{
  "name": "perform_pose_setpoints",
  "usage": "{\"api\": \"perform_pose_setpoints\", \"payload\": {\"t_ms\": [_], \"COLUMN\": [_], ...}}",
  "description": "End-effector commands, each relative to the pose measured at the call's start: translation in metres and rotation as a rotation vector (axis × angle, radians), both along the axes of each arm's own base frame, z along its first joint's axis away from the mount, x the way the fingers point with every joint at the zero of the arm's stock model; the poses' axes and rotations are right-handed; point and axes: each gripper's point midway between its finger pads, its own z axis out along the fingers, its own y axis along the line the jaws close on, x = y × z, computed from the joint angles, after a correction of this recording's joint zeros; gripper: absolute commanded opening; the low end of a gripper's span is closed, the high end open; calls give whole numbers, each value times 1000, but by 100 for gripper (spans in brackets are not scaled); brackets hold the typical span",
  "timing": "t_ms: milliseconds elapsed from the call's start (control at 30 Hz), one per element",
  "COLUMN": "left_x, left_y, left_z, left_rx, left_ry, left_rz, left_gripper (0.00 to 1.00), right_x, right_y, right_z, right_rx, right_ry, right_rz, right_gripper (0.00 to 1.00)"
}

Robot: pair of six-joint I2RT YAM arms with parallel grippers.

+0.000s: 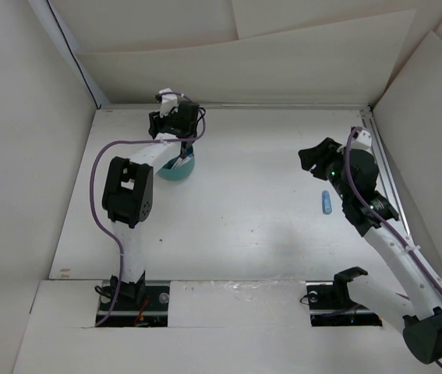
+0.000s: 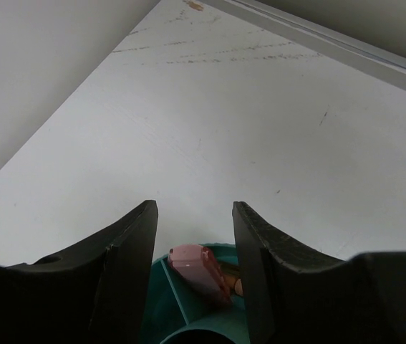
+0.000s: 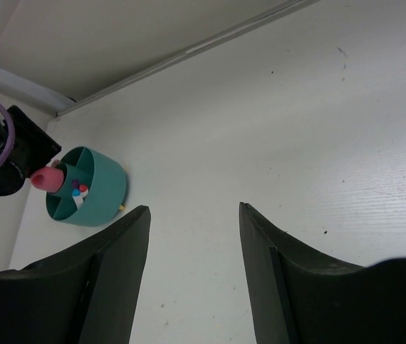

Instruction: Sort the stationery into containers

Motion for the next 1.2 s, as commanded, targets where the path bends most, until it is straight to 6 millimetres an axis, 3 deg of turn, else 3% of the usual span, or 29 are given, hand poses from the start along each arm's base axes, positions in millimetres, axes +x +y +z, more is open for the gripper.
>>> {"api": "perform_pose_setpoints", "payload": {"t_ms": [0, 67, 267, 400, 433, 467, 500, 533, 567, 600, 667, 700, 733, 767, 800, 867, 900, 967, 1000, 1033, 1067, 1133, 1167], "left_x": [-12, -12, -13, -19, -20, -20, -23, -26, -27, -31, -35, -42, -46, -53, -65, -82, -90, -102, -111, -121, -127, -139, -146], "left_y": [-8, -14, -25, -34, -36, -38, -37, -39, -43, -46, -56, -65, -68, -74, -77, -80, -82, -85, -90, -89, -87, -83, -80], "left_z": [27, 34, 83, 118, 121, 119, 123, 129, 124, 130, 133, 116, 113, 132, 109, 118, 100, 92, 101, 82, 79, 96, 86], "left_rx": [-22, -33, -139, -245, -263, -283, -293, -316, -340, -387, -464, -500, -531, -587, -600, -650, -687, -716, -746, -772, -787, -825, -832], "left_ry": [-31, -42, -128, -209, -221, -219, -229, -238, -229, -255, -283, -255, -266, -342, -309, -360, -347, -349, -377, -351, -358, -436, -432], "left_rz": [-19, -37, -89, -139, -148, -146, -142, -155, -172, -181, -218, -248, -257, -281, -289, -317, -328, -343, -368, -362, -356, -385, -379], "left_gripper": [43, 43, 43, 43, 43, 43, 41, 39, 36, 18, 1, 0, 0, 0, 0, 0, 0, 0, 0, 0, 0, 0, 0], "right_x": [0, 0, 0, 3, 5, 4, 5, 5, 5, 6, 7, 6, 8, 11, 9, 14, 15, 13, 19, 14, 14, 25, 22], "right_y": [4, 4, 4, 11, 11, 13, 17, 17, 17, 15, 19, 22, 27, 34, 47, 68, 78, 113, 127, 148, 161, 189, 204], "right_z": [22, 22, 22, 13, 9, 9, 10, 10, 10, 10, 5, 5, 5, 1, 0, -13, -18, -18, -37, -40, -46, -55, -60], "right_rx": [16, 16, 16, 13, 9, 11, 10, 2, 2, -1, -4, -4, -6, -11, -23, -51, -67, -72, -95, -97, -103, -109, -114], "right_ry": [-73, -73, -73, -46, -33, -32, -31, -33, -33, -34, -22, -22, -16, 0, 4, 50, 64, 77, 125, 132, 148, 155, 166], "right_rz": [13, 13, 13, 45, 45, 57, 66, 68, 68, 56, 65, 76, 86, 100, 139, 186, 211, 297, 319, 375, 405, 439, 475], "right_gripper": [59, 59, 59, 38, 24, 18, 12, 0, 0, 0, 0, 0, 0, 0, 0, 0, 0, 0, 0, 0, 0, 0, 0]}}
